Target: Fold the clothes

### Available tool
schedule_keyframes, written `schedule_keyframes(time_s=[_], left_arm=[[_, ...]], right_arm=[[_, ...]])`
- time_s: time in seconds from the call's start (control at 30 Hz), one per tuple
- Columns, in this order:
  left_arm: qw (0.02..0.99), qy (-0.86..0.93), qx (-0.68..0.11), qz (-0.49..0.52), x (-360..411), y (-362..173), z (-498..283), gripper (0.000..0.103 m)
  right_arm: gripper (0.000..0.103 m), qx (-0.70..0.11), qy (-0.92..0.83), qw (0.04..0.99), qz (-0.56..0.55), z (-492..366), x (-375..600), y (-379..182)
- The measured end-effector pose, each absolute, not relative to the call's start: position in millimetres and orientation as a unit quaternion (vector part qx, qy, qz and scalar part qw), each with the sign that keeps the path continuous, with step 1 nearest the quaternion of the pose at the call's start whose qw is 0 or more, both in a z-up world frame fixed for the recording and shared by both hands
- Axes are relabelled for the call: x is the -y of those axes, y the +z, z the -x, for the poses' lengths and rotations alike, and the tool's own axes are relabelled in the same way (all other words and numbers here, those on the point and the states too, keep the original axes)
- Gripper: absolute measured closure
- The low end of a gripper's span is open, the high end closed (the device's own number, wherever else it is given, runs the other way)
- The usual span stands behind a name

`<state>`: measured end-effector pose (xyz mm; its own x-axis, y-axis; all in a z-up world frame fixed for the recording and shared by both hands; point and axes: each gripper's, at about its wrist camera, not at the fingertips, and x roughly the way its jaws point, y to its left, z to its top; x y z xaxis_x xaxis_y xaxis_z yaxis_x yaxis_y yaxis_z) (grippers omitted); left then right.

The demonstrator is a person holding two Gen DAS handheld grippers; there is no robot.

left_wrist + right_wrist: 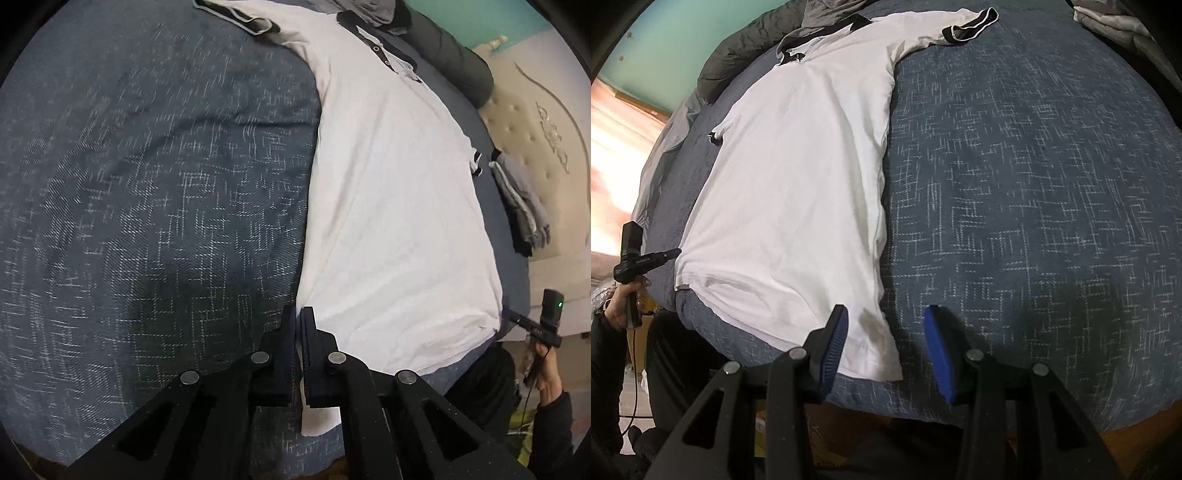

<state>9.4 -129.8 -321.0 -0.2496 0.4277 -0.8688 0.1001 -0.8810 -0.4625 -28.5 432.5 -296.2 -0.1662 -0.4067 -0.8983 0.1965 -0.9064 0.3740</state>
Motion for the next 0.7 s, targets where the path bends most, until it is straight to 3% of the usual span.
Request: schedule_keyframes(time_s=[0.13, 0.2, 0.27, 0.6, 0.63, 0.67, 0.7], left_arm=[[0.112, 0.765, 0.226, 0.593, 132.5, -314.9, -13.5, 0.095], [0.121, 0.761, 0.228, 0.595, 134.3, -310.1, -19.2, 0.083], [0.129, 0.757, 0.226, 0.599, 134.4, -308.0, -25.0, 0.059], [0.155, 0.73, 0.211, 0.632, 116.3, -327.3, -41.7, 0.06], [0.157, 0.729, 0.209, 0.633, 113.8, -329.2, -43.5, 0.062], [0.158, 0.728, 0.207, 0.635, 111.3, -331.0, -45.3, 0.073], [0.16, 0.73, 0.205, 0.632, 111.2, -327.5, -45.7, 0.079]], right_arm=[[0.06, 0.091, -0.757, 0.198, -0.616, 28.3, -435.2, -295.8], [0.06, 0.097, -0.755, 0.201, -0.617, 27.8, -437.0, -296.0], [0.06, 0.102, -0.752, 0.203, -0.618, 27.1, -437.6, -296.8], [0.06, 0.091, -0.738, 0.22, -0.632, 24.9, -422.1, -303.2], [0.062, 0.085, -0.737, 0.221, -0.633, 24.1, -419.2, -304.1], [0.067, 0.084, -0.738, 0.223, -0.631, 23.3, -417.4, -303.9], [0.082, 0.081, -0.739, 0.225, -0.629, 22.6, -415.8, -303.3]])
